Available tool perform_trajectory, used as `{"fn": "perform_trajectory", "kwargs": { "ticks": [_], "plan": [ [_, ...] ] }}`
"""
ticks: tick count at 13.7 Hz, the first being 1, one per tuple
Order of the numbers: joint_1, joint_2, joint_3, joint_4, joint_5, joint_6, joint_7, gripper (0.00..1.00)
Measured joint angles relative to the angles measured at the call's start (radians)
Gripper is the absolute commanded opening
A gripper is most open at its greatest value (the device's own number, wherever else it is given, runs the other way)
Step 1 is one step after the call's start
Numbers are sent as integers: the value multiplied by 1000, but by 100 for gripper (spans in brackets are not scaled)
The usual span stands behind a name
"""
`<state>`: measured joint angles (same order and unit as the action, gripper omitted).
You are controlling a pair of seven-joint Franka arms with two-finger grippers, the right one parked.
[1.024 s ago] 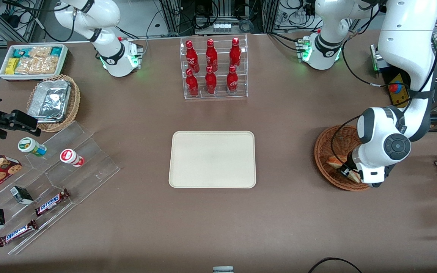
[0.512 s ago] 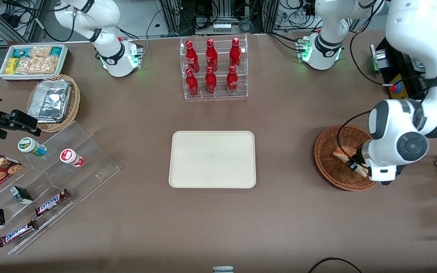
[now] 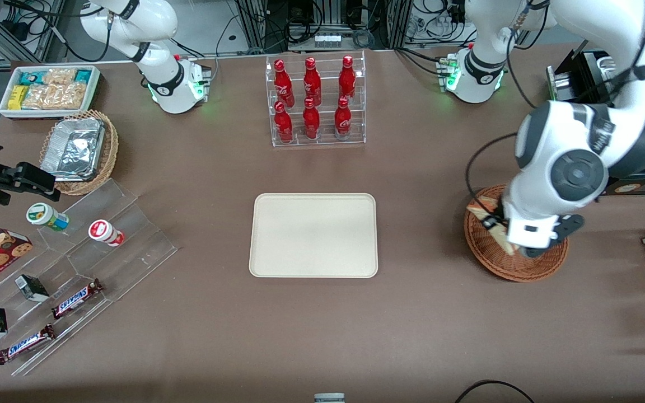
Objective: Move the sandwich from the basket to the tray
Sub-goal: 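Lift the sandwich out of the basket and carry it over the tray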
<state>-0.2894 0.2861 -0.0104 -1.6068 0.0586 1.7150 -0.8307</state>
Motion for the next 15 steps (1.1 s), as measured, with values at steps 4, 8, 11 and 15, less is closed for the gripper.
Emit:
{"fn": "perform_trajectory", "kwargs": {
  "ticks": [4,8,11,15],
  "plan": [
    [-118,9,-3,52,-32,6,0,11],
    [-215,60,-13,54,-71,149,0,13],
    [-277,140,-27,52,-72,308,0,11],
    [-338,231,-33,52,-72,424,1,10]
  ]
}}
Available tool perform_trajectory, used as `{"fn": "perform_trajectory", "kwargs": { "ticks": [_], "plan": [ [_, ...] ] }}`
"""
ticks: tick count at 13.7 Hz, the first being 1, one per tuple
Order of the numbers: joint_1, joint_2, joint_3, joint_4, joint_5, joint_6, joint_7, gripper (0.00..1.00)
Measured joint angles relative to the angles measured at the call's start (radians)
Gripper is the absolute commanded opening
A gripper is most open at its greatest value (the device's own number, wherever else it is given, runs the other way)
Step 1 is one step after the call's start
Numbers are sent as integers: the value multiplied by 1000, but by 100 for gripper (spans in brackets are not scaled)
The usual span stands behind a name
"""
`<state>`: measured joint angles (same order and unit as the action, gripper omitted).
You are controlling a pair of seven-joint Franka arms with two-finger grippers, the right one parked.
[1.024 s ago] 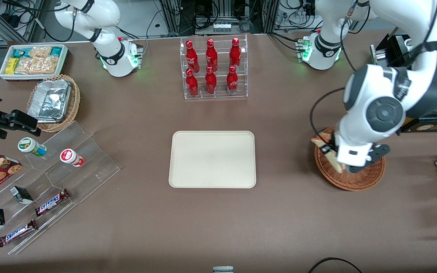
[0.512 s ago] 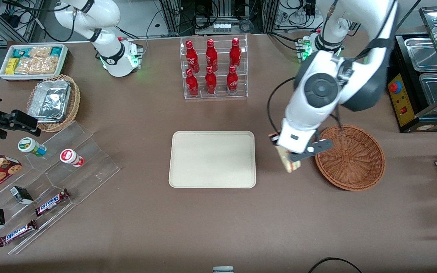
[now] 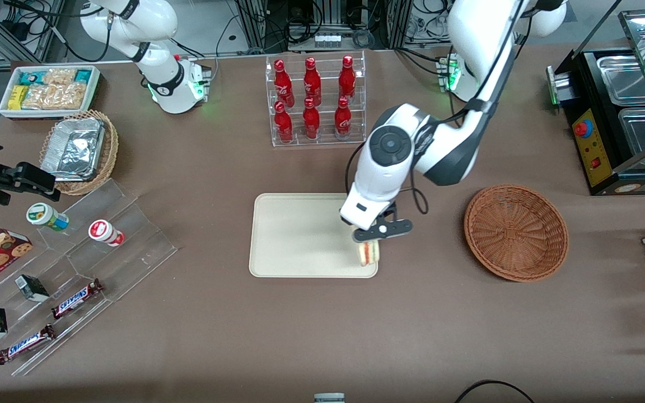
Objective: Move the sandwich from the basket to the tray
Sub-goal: 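Lift the sandwich out of the basket and carry it over the tray, then lower the sandwich onto the white tray and open the left gripper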
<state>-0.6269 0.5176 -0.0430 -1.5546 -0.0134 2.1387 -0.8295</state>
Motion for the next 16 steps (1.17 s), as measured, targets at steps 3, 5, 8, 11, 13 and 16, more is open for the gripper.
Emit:
{"fn": "perform_trajectory", "kwargs": {
  "ticks": [3,5,8,11,13,16],
  "plan": [
    [-48,48,-2,0,24,35,16,10],
    [-70,85,-2,-1,38,43,47,10],
    [-75,116,-1,-9,40,43,118,10],
    [-74,133,1,-14,46,44,153,11],
    [-74,149,1,-14,62,74,155,12],
    [-75,176,1,-14,68,113,155,38]
  ]
}}
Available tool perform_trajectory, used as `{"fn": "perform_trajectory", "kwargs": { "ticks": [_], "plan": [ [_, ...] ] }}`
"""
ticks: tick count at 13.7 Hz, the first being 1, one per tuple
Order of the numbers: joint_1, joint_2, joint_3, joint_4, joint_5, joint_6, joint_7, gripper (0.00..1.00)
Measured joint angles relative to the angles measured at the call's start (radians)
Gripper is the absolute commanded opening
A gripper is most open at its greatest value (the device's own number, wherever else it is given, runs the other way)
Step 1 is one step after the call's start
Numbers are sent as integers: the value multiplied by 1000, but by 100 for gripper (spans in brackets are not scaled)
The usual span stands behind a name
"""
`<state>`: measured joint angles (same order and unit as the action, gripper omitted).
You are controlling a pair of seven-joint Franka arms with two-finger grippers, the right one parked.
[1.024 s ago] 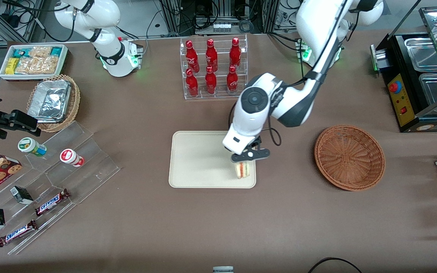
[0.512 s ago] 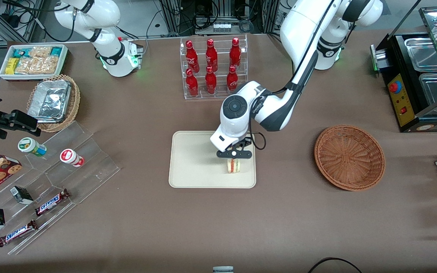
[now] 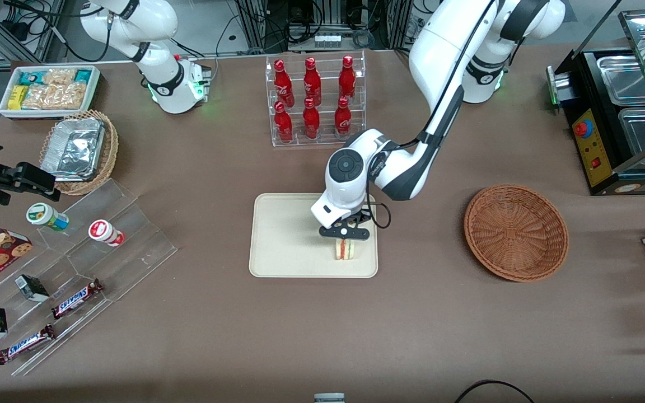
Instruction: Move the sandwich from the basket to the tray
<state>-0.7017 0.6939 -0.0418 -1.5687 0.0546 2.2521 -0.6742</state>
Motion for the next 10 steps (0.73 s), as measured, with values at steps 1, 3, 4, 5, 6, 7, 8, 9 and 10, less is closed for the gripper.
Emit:
{"fn": "perform_trajectory", "kwargs": {
  "ticks": [1,3,4,5,6,7,8,9,10],
  "plan": [
    [0,4,1,0,0,2,0,39],
    [1,10,3,0,0,2,0,89],
    [1,11,3,0,0,2,0,100],
    [1,10,3,1,0,3,0,100],
    [1,9,4,4,0,2,0,100],
    [2,2,6,9,-1,-4,-2,100],
    [4,-12,8,19,-2,-26,-9,100],
    [6,-35,11,32,-2,-59,-19,100],
    [10,-67,14,44,-3,-101,-28,100]
  ]
}}
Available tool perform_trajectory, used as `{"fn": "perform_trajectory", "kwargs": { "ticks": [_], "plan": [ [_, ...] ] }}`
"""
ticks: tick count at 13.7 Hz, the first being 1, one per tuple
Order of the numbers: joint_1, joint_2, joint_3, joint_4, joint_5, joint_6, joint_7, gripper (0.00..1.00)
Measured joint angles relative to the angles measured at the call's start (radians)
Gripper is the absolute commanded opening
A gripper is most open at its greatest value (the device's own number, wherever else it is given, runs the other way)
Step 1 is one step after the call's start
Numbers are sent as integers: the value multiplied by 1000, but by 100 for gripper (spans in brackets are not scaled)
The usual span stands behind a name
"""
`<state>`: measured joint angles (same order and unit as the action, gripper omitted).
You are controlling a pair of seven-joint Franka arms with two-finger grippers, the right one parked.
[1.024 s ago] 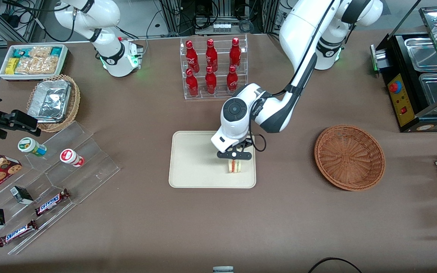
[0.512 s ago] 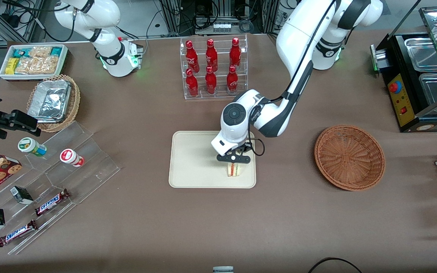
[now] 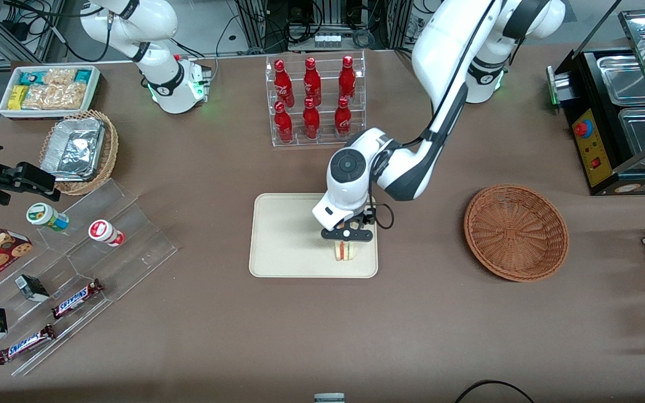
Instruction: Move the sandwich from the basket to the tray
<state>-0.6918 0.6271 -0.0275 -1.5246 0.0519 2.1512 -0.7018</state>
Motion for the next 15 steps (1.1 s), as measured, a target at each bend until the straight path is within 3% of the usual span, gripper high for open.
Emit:
{"fn": "perform_trajectory", "kwargs": {
  "ticks": [8,15],
  "plan": [
    [73,-282,11,15,-18,-258,-99,100],
    [261,-506,27,13,-16,-461,-105,100]
  ]
}}
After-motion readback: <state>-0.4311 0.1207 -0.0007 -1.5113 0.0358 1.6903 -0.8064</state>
